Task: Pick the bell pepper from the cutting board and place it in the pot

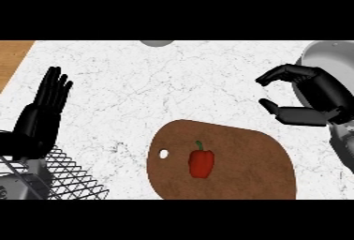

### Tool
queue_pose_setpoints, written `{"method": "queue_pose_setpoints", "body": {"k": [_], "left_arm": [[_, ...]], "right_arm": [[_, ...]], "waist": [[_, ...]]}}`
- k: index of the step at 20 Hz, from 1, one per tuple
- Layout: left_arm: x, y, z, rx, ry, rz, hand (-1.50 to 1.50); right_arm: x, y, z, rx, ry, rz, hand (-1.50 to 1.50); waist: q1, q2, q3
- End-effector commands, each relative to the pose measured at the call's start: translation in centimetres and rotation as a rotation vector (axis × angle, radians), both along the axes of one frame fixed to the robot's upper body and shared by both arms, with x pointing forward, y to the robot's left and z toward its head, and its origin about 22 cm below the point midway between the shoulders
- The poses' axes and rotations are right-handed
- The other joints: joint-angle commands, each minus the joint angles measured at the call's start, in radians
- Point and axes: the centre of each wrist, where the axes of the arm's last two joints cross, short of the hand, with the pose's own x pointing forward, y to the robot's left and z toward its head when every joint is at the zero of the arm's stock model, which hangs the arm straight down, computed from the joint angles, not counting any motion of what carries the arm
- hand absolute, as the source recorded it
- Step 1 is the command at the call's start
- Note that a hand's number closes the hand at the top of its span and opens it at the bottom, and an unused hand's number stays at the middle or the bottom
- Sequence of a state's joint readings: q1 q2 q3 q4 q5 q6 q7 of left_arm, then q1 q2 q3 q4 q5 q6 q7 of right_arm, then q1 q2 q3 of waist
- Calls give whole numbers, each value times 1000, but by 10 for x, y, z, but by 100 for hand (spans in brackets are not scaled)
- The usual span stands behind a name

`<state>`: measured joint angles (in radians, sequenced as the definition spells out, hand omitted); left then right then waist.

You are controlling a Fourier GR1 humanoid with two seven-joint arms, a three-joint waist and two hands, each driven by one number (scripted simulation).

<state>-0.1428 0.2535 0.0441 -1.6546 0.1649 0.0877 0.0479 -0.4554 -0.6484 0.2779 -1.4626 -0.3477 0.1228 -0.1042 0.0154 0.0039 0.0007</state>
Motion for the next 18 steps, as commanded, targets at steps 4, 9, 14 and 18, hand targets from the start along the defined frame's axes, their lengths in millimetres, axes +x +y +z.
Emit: {"method": "queue_pose_setpoints", "body": {"k": [4, 9, 14, 18], "left_arm": [[22, -3, -1, -37, -14, 43, 0], [31, -19, 2, -47, -5, 53, 0], [19, -1, 6, -32, -10, 50, 0], [28, -2, -8, -27, -9, 44, 0]], "right_arm": [[-6, -27, -23, -124, -271, 243, -150], [-14, -23, -14, -313, -297, 319, -150], [-25, -6, 22, -577, -234, 364, -150], [-42, 25, 29, -696, -233, 390, -150]], "waist": [[-20, 3, 1], [-21, -3, -1], [-17, -11, -2], [-25, -7, -2]]}}
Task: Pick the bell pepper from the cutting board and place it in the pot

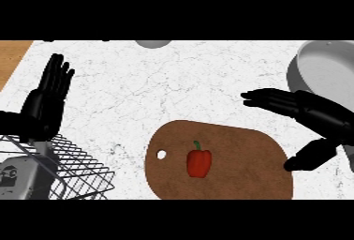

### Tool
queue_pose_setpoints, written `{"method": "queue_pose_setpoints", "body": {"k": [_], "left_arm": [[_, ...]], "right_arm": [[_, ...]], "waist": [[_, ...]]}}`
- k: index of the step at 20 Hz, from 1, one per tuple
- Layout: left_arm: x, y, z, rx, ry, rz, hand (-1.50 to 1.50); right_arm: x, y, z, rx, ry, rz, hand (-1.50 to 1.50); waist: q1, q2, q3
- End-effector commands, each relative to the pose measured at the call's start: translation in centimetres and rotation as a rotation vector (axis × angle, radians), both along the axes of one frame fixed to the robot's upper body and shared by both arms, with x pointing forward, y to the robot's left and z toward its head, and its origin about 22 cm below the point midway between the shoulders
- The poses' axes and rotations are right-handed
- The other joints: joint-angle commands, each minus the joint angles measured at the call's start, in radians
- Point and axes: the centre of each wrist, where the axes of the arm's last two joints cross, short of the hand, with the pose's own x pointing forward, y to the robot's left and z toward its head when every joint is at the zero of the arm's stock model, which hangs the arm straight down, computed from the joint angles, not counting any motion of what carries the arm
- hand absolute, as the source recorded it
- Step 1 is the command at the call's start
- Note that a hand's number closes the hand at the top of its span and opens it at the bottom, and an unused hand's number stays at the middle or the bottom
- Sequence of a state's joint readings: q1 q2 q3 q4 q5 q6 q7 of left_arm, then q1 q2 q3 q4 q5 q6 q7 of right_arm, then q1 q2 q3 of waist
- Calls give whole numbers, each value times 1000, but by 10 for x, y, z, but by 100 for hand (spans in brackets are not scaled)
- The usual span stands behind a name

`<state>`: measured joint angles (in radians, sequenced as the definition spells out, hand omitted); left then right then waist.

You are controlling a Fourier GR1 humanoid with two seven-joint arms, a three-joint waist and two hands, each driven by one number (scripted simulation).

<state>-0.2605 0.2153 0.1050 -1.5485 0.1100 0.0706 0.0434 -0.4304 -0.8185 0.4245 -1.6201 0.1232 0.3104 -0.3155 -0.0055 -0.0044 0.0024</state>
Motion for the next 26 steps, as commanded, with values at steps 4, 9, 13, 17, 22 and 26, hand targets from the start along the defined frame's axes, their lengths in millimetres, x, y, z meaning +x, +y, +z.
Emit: {"method": "queue_pose_setpoints", "body": {"k": [4, 9, 13, 17, 22, 26], "left_arm": [[-8, -9, -15, -54, 11, 1, 0], [1, -1, 15, -38, 1, 3, 0], [6, -1, -4, -54, 5, 5, 0], [-2, -5, -5, -60, 23, 11, 0], [10, -4, 12, -32, -1, 10, 0], [7, 3, 3, -36, 4, 20, 0]], "right_arm": [[-9, 52, 15, -194, 23, -16, -150], [-9, 88, 1, -252, 89, -58, -150], [-15, 102, -12, -299, 134, -55, -150], [-35, 113, -32, -304, 166, -42, -150], [-26, 118, -43, -267, 130, -15, -150], [-43, 111, -58, -228, 84, -8, -150]], "waist": [[14, 3, -4], [15, 4, -3], [10, 5, -3], [8, 4, -3], [7, 4, -2], [4, 4, -2]]}}
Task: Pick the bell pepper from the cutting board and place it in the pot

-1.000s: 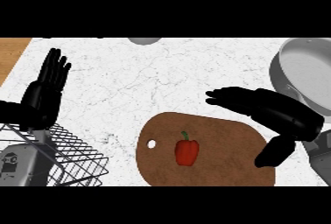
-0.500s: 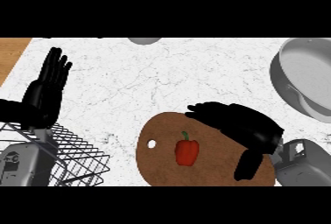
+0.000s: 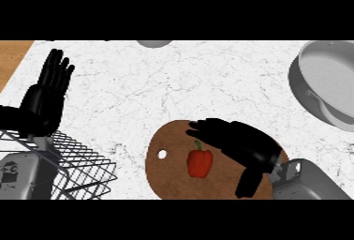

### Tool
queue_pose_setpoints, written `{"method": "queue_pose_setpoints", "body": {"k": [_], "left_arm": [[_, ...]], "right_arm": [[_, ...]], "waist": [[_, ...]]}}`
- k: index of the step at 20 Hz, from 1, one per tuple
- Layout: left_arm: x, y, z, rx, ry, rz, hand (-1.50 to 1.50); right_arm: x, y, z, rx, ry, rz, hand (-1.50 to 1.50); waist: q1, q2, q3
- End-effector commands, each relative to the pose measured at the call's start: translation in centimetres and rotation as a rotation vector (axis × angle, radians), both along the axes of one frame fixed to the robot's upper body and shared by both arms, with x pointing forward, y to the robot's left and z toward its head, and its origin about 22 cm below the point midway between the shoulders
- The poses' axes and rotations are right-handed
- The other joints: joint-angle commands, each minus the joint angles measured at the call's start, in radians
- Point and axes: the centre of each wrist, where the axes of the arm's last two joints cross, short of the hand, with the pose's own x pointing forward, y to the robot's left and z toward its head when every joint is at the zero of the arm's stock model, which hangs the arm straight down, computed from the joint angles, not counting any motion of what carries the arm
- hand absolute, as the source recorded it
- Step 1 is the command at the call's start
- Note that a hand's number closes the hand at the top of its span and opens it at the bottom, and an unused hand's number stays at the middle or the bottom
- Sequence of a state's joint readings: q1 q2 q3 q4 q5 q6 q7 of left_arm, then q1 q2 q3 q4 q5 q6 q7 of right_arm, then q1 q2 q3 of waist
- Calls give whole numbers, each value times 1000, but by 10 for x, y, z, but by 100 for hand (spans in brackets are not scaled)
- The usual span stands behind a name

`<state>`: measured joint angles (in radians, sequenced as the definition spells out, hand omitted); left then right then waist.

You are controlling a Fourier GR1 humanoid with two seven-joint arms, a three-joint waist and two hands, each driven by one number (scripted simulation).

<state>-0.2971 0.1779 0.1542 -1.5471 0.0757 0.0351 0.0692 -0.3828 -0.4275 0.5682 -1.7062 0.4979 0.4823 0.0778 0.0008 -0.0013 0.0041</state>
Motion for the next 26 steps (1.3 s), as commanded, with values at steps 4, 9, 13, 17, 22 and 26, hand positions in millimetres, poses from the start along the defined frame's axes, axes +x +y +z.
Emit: {"method": "queue_pose_setpoints", "body": {"k": [4, 9, 13, 17, 22, 26], "left_arm": [[4, -15, 2, -32, 6, 10, 0], [6, 5, -6, -44, 6, 22, 0], [-6, 8, -1, -25, 14, 4, 0], [-4, -1, -4, -38, 13, 11, 0], [6, -7, 5, -29, 5, 14, 0], [6, -20, -9, -39, 3, 4, 0]], "right_arm": [[1, 16, -7, -22, -21, -13, -150], [-8, 23, -56, -112, -62, -63, -150], [-12, 36, -60, -78, -19, -63, -150], [6, 38, -67, -77, -27, -43, -150], [22, 57, -77, -72, -8, -26, -150], [4, 60, -81, -74, -20, 75, 150]], "waist": [[-1, 1, -4], [2, 3, -4], [3, 1, -4], [3, 2, -4], [3, 2, -4], [-1, 2, -4]]}}
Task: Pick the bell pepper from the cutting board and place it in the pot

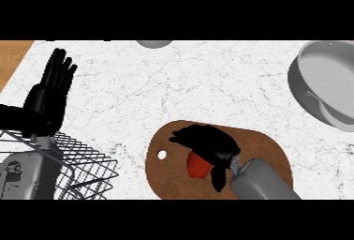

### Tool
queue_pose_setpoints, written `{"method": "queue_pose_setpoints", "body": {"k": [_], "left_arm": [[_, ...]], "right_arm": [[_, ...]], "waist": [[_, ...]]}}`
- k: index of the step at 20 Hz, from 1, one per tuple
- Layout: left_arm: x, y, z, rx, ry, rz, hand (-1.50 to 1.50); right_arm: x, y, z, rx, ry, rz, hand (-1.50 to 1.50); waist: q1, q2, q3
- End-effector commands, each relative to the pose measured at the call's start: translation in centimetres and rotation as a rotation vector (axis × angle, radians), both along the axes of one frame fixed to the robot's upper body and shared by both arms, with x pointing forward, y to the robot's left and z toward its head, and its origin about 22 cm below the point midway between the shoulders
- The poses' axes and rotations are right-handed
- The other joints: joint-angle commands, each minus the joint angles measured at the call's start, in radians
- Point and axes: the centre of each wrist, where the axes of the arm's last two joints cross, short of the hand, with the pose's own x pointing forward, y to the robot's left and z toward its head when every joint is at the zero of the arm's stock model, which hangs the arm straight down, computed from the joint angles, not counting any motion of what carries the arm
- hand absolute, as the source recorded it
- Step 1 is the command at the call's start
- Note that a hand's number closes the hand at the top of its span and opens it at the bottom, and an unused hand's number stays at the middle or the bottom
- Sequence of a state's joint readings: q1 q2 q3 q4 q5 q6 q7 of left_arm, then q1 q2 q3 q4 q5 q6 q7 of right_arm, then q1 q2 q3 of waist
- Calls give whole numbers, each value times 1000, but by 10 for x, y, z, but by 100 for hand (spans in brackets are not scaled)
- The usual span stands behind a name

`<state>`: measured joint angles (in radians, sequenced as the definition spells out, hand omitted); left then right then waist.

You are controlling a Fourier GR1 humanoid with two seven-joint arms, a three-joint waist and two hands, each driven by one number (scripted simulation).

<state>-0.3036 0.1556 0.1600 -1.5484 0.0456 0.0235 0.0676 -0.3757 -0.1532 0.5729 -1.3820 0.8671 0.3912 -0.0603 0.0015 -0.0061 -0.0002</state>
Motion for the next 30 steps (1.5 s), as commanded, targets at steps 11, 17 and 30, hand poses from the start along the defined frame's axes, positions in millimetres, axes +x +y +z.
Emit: {"method": "queue_pose_setpoints", "body": {"k": [11, 17, 30], "left_arm": [[6, 0, -10, -40, 22, 17, 0], [6, 5, 8, -31, 22, 32, 0], [1, -13, 1, -51, 11, -10, 0]], "right_arm": [[-27, 33, -22, 50, -92, 149, 150], [-36, 12, 9, 72, -292, 57, 150], [48, 21, 83, 78, -551, -906, 150]], "waist": [[-4, 7, 0], [-10, 4, 0], [25, 8, -1]]}}
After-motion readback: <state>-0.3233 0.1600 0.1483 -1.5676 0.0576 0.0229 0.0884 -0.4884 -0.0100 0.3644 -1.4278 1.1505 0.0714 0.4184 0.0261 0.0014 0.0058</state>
